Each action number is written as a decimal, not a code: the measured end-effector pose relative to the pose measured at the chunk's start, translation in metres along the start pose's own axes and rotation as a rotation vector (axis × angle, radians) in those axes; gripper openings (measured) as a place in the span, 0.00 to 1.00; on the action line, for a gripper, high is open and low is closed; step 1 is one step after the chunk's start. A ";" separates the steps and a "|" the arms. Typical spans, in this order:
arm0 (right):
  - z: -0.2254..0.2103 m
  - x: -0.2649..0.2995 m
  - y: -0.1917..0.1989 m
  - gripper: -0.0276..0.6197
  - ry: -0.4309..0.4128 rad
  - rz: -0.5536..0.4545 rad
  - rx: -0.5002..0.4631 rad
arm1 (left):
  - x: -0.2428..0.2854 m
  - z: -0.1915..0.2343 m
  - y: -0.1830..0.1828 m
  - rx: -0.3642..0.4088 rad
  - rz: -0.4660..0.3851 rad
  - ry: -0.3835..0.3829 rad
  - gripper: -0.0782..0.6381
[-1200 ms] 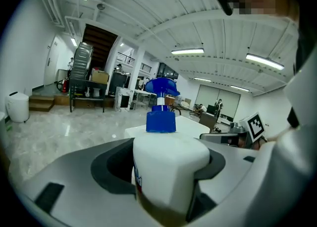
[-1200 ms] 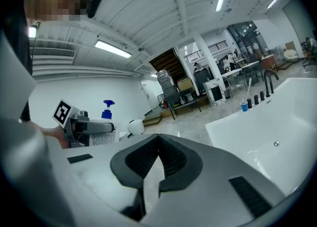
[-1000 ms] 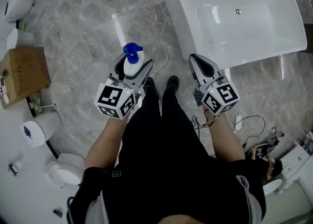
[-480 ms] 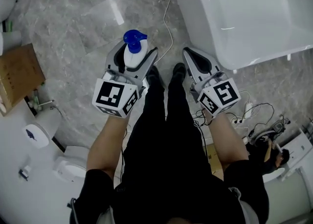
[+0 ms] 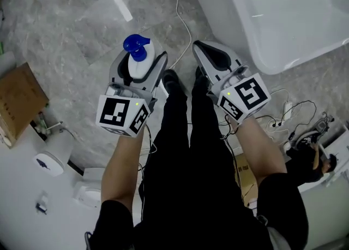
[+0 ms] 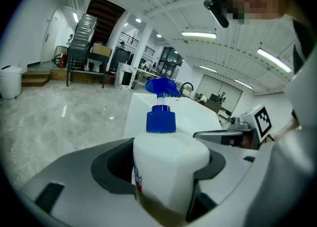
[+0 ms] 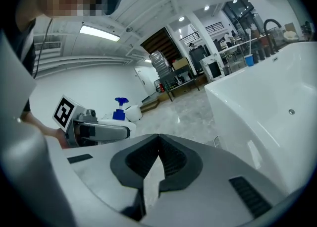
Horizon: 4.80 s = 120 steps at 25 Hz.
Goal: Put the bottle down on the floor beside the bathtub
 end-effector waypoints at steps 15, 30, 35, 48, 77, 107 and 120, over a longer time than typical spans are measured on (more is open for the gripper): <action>-0.057 0.062 0.150 0.09 -0.001 0.062 -0.023 | 0.106 0.063 0.155 0.031 0.007 0.067 0.53; -0.105 0.173 0.185 0.09 -0.068 0.075 -0.153 | 0.201 0.156 0.268 0.158 0.077 0.173 0.53; -0.114 0.210 0.199 0.09 -0.121 0.086 -0.245 | 0.234 0.193 0.308 0.201 0.073 0.193 0.53; -0.148 0.218 0.210 0.09 -0.134 0.134 -0.410 | 0.307 0.225 0.376 0.177 0.089 0.282 0.53; -0.161 0.243 0.237 0.09 -0.174 0.241 -0.411 | 0.355 0.231 0.406 0.287 0.096 0.278 0.53; -0.136 0.260 0.216 0.09 -0.241 0.192 -0.391 | 0.286 0.225 0.417 0.305 0.159 0.224 0.54; -0.058 0.180 0.189 0.09 -0.111 0.223 -0.372 | 0.153 0.161 0.320 0.084 0.185 0.145 0.35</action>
Point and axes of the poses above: the fingertips, and each gripper's own axes: x forward along the fingers, z to its left, y out of its underside, the point moved 1 cm from there along -x, backward along the fingers, and after that the axes turned 10 degrees about y, right-handed, at the moved point
